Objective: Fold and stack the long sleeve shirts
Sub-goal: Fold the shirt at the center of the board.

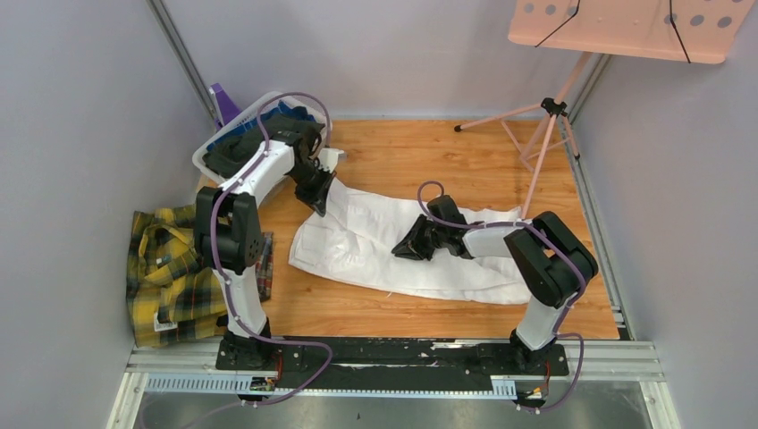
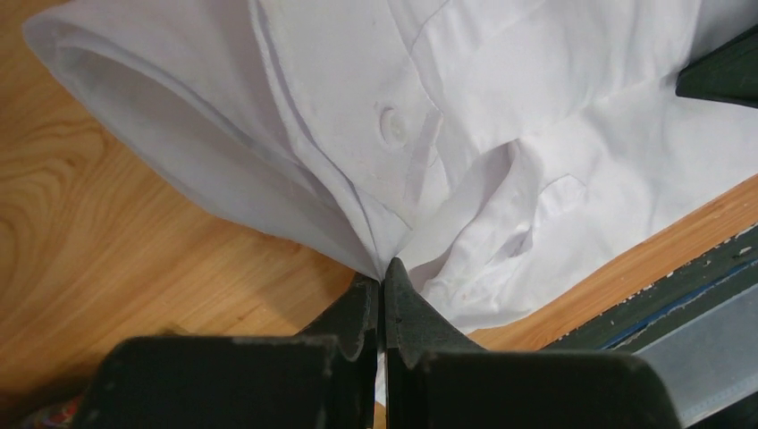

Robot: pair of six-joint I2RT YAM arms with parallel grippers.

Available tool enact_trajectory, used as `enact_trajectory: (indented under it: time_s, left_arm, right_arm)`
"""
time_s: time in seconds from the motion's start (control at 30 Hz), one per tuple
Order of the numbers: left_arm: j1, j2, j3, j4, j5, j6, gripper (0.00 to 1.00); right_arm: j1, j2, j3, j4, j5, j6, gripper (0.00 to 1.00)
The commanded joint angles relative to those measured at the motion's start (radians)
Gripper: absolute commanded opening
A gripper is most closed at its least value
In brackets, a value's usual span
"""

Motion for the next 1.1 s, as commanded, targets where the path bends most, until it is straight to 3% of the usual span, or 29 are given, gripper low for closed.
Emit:
enact_trajectory:
  time_s: [0.0,0.23,0.4,0.57,0.7,0.9,1.03,1.07]
  left_arm:
    - [-0.011,0.080,0.152,-0.085,0.014,0.064,0.00]
    - [-0.047,0.167,0.342,-0.173,0.036,0.051,0.00]
    - [-0.052,0.192,0.326,-0.183,-0.001,0.069,0.00]
    - [-0.052,0.173,0.260,-0.152,-0.083,0.092,0.00]
    - [-0.052,0.158,0.259,-0.158,-0.111,0.092,0.00]
    - [-0.072,0.150,0.334,-0.214,-0.017,0.064,0.00]
    - [-0.153,0.146,0.374,-0.256,0.081,0.060,0.00]
    - [-0.216,0.148,0.388,-0.269,0.103,0.058,0.00]
  right_arm:
    - [0.016,0.027,-0.053,0.067,0.068,0.049,0.15]
    - [0.037,0.077,0.045,0.070,0.036,0.082,0.17]
    - [-0.058,-0.154,-0.017,-0.079,-0.005,0.016,0.26]
    - [-0.132,-0.294,-0.109,-0.204,0.040,-0.061,0.28]
    - [-0.137,-0.246,-0.166,-0.177,0.030,-0.067,0.28]
    - [-0.131,-0.094,-0.160,-0.090,0.019,-0.056,0.24]
    - [-0.128,-0.097,-0.168,-0.046,0.026,-0.038,0.23]
    - [-0.127,-0.096,-0.165,-0.046,0.027,-0.035,0.23]
